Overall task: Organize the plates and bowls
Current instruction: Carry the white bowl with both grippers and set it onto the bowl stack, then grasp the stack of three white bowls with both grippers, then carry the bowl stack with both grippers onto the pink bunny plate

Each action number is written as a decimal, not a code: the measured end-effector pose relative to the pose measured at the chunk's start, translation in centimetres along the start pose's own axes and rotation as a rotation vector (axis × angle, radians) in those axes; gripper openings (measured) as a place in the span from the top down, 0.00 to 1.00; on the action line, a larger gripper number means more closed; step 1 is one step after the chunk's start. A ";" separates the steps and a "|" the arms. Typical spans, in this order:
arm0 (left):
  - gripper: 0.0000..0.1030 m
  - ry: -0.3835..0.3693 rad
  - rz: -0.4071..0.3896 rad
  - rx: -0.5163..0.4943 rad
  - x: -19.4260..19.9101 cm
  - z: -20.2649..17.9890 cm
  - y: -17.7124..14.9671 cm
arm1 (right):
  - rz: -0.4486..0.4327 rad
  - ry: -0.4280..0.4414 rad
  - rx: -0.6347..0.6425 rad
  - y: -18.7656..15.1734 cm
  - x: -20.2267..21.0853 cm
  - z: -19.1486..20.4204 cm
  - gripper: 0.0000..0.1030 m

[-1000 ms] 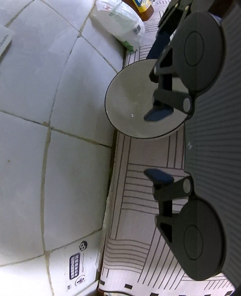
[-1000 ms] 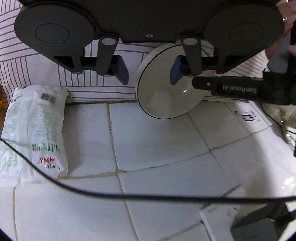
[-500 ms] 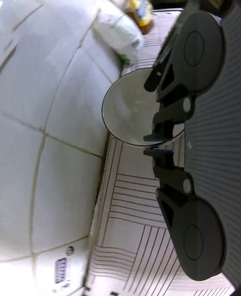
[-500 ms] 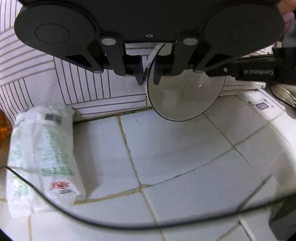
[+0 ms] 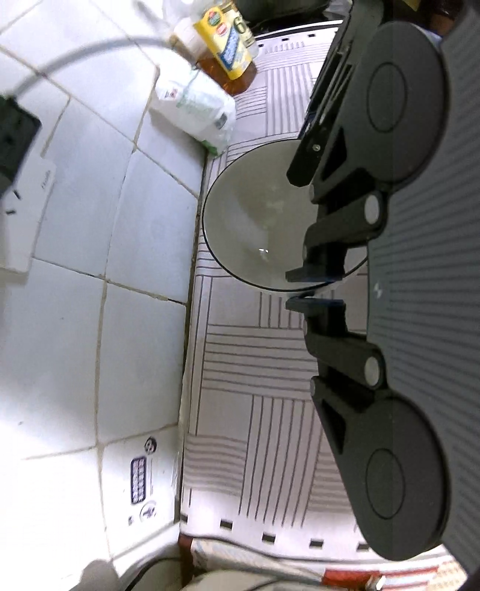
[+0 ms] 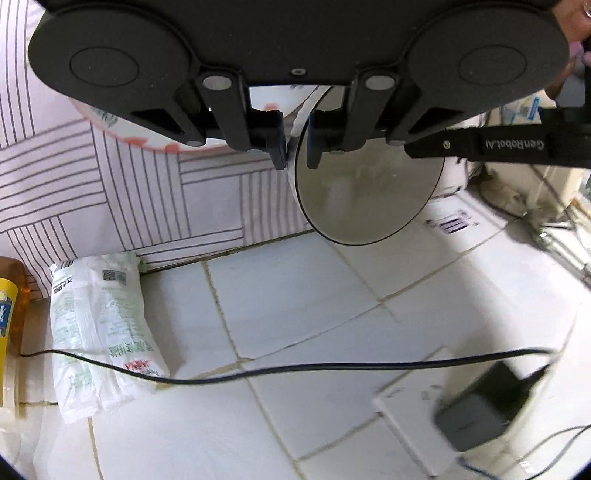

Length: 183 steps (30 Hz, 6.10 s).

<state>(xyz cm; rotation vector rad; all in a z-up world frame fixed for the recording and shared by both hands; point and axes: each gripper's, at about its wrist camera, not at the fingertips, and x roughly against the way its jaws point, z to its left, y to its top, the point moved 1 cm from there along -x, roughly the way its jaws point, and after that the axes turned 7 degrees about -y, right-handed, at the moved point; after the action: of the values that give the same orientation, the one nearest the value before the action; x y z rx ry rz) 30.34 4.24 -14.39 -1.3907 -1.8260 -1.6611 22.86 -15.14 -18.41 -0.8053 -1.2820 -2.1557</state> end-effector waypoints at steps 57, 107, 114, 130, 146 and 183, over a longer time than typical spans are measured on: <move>0.89 0.138 0.210 0.003 4.3 6.8 -8.1 | 0.002 -0.035 0.514 -9.1 3.0 13.3 0.84; 0.48 -0.215 -0.143 0.008 14.7 9.7 -18.2 | -0.222 -0.024 0.532 -20.7 14.1 12.0 0.26; 0.34 -0.281 -0.187 0.049 12.9 11.1 -16.8 | -0.220 -0.033 0.519 -21.3 9.7 11.6 0.14; 0.32 -0.316 -0.128 0.079 3.6 13.3 -13.8 | -0.271 -0.091 0.581 -20.9 0.0 12.9 0.10; 0.49 -0.354 -0.122 0.223 -0.9 15.0 -13.5 | -0.273 -0.050 0.608 -19.3 -2.4 13.2 0.00; 0.49 -0.421 -0.175 -0.012 5.4 3.7 -11.0 | -0.502 -0.125 0.531 -18.0 6.9 7.8 0.00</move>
<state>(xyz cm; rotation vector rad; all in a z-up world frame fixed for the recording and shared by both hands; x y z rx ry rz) 20.32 11.47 -17.89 -1.7335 -2.2224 -1.5453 7.72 -1.25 -21.36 -0.4272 -2.1819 -1.9637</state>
